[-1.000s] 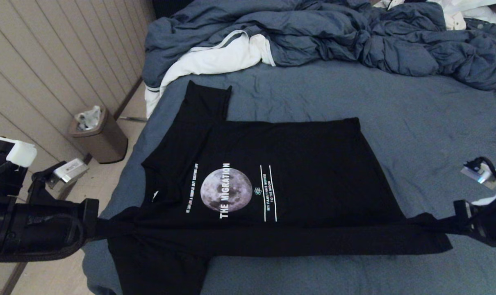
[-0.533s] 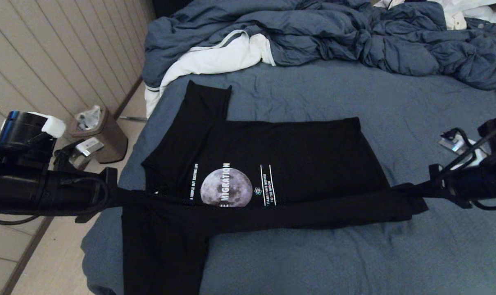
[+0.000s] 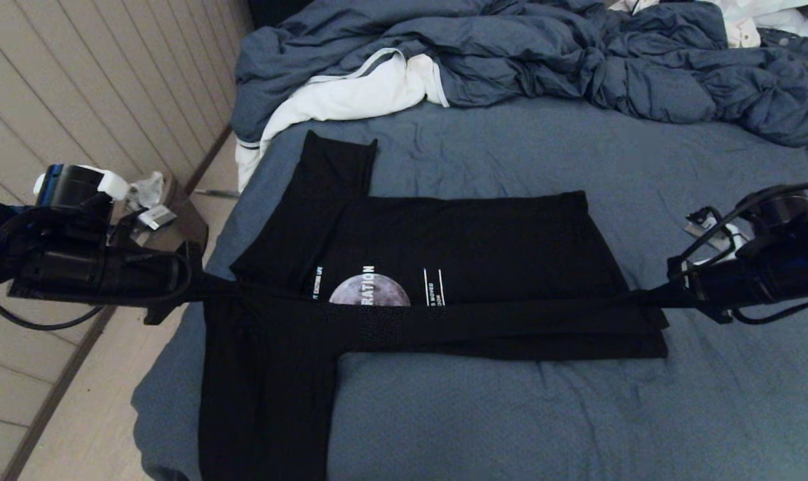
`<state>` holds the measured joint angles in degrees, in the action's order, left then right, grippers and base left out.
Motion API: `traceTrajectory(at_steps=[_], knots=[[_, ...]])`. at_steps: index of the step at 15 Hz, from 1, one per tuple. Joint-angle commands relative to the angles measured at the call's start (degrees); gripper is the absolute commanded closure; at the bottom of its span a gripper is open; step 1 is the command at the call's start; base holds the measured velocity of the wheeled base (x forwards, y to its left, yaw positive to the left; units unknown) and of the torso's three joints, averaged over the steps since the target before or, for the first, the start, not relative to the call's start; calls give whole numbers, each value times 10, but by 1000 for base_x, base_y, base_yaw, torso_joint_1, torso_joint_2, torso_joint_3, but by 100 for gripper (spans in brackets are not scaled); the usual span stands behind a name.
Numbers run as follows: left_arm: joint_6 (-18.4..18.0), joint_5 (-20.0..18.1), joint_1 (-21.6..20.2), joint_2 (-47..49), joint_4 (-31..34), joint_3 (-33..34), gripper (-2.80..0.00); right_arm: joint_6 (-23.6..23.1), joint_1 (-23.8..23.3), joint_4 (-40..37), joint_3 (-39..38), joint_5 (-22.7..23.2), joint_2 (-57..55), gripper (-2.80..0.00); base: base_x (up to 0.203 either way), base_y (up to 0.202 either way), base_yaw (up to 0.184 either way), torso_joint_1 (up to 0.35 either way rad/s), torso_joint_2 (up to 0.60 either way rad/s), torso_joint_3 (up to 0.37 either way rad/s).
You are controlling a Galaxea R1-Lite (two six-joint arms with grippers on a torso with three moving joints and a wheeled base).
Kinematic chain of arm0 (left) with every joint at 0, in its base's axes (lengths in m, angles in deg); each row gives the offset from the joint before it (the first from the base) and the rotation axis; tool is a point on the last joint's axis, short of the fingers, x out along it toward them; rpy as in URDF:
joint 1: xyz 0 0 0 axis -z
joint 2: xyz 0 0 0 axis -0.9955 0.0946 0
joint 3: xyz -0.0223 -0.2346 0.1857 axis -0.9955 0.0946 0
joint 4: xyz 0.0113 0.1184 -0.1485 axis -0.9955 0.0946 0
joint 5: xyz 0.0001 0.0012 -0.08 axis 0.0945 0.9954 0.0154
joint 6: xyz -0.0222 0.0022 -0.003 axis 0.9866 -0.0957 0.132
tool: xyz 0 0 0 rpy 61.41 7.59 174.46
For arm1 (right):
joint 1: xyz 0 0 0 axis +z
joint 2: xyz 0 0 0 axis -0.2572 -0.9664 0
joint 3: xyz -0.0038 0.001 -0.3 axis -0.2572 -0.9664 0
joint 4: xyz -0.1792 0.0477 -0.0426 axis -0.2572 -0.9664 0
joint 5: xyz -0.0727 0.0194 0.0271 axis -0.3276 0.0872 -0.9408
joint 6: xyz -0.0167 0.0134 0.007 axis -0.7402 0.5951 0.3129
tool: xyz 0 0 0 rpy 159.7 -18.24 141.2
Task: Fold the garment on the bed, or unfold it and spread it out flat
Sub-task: Fold the black T-shirt
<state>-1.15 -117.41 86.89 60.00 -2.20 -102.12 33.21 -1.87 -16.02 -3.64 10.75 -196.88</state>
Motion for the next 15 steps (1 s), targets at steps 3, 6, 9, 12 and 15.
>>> traceTrajectory(at_steps=[3, 6, 9, 12, 15], knots=[[6, -2, -3, 47, -3, -31, 0, 11, 7, -1, 27, 2, -18, 0, 0, 0, 0, 0, 0, 0], [7, -2, -3, 69, -32, -35, 0, 12, 10, -2, 38, 2, -21, 0, 0, 0, 0, 0, 0, 0], [15, -2, -3, 90, -39, -58, 0, 14, 10, -2, 45, 1, -26, 0, 0, 0, 0, 0, 0, 0], [15, -1, -3, 95, -39, -67, 0, 14, 9, -2, 47, 1, -30, 0, 0, 0, 0, 0, 0, 0], [16, -1, -3, 91, -38, -67, -280, 15, 8, -2, 48, 1, -31, 0, 0, 0, 0, 0, 0, 0]])
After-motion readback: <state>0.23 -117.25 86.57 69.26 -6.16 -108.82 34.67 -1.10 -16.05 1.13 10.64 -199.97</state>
